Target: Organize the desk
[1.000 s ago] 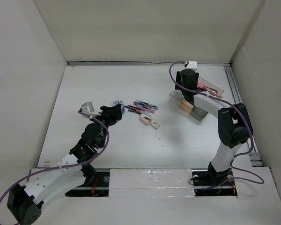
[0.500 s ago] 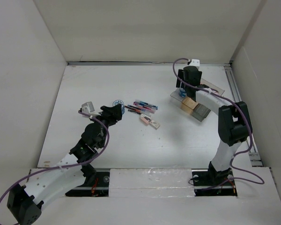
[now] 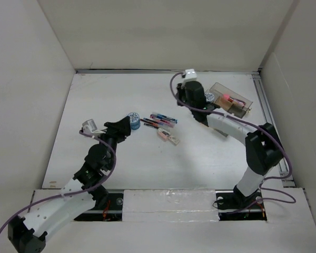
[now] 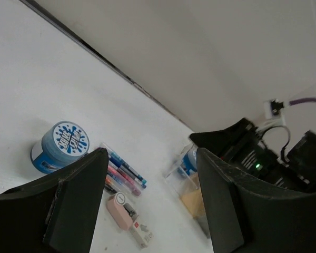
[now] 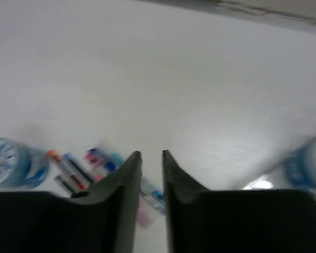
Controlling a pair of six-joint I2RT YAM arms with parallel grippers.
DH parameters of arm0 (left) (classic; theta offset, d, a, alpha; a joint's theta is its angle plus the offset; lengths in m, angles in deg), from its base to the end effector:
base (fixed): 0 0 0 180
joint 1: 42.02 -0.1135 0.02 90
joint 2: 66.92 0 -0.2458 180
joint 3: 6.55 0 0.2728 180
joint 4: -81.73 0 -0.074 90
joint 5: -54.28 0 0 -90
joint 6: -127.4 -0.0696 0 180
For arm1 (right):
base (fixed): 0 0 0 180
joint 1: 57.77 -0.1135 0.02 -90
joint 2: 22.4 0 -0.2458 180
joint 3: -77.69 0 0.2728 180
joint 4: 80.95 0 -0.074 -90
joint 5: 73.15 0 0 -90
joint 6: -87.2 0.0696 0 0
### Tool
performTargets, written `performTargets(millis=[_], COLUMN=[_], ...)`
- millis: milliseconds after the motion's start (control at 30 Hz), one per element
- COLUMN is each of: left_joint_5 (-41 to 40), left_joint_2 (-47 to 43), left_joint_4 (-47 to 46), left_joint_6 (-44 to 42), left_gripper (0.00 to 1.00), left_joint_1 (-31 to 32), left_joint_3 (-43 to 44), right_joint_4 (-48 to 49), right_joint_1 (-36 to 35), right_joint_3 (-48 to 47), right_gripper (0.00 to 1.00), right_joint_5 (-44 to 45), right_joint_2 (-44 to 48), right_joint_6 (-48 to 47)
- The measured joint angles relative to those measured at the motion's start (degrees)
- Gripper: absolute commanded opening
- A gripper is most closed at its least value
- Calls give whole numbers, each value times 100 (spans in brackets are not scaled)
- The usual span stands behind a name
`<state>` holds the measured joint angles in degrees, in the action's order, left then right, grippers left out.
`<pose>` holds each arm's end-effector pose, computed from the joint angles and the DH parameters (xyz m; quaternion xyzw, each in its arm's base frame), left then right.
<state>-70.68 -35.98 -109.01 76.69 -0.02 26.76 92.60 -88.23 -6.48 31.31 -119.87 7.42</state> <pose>0.1823 -0.1105 0.2809 -0.2212 0.5984 -0.3449 0.6885 0.3971 0.2134 0.2467 -0.0713 0.8115 0.1019 0.5710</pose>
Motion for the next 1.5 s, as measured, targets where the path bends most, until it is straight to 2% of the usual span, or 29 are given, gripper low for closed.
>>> performTargets(millis=[33,67,100,233,300,400,567,733,833,967,1033,1167,1333,1500], left_joint_5=[-118,-245,-376,-756,-863,-922,-929,-916,-914,-911,-911,-903,-896,-852], left_joint_2=[-195,-433,-638,-1532,-1670,-1598,-1279,-1226,-1244,-1246,-1246,-1246,-1235,-1187], left_joint_4=[4,7,39,15,7,28,111,129,129,129,129,129,127,96], left_joint_6=[72,146,219,435,481,529,566,566,564,564,564,564,560,535], left_gripper=[64,65,65,69,70,70,70,70,70,70,70,70,70,71], left_joint_1=[0,0,0,-9,-11,-9,-9,-9,-9,-9,-9,-9,-9,-9], left_joint_3=[-81,-186,-299,-717,-789,-787,-776,-772,-772,-772,-772,-772,-772,-772], right_joint_4=[63,151,155,-26,-155,-404,-807,-911,-872,-662,-535,-131,520,1093], right_joint_1=[-256,-734,-761,-1716,-2050,-2337,-2347,-2271,-2249,-2236,-2221,-2170,-2024,-1593], right_joint_3=[15,13,13,-590,-999,-1550,-2337,-2601,-2616,-2634,-2634,-2557,-2229,-1246], right_gripper=[44,68,76,89,94,96,96,94,89,68,67,49,46,46], right_joint_5=[-129,-372,-387,-734,-739,-728,-520,-299,-219,-297,-398,-758,-1320,-1974], right_joint_2=[-55,-225,-236,-1060,-1506,-2055,-2734,-3049,-3132,-3202,-3213,-3215,-3045,-2072], right_joint_6=[0,-81,-81,-363,-498,-684,-809,-809,-789,-662,-549,-365,-50,426])
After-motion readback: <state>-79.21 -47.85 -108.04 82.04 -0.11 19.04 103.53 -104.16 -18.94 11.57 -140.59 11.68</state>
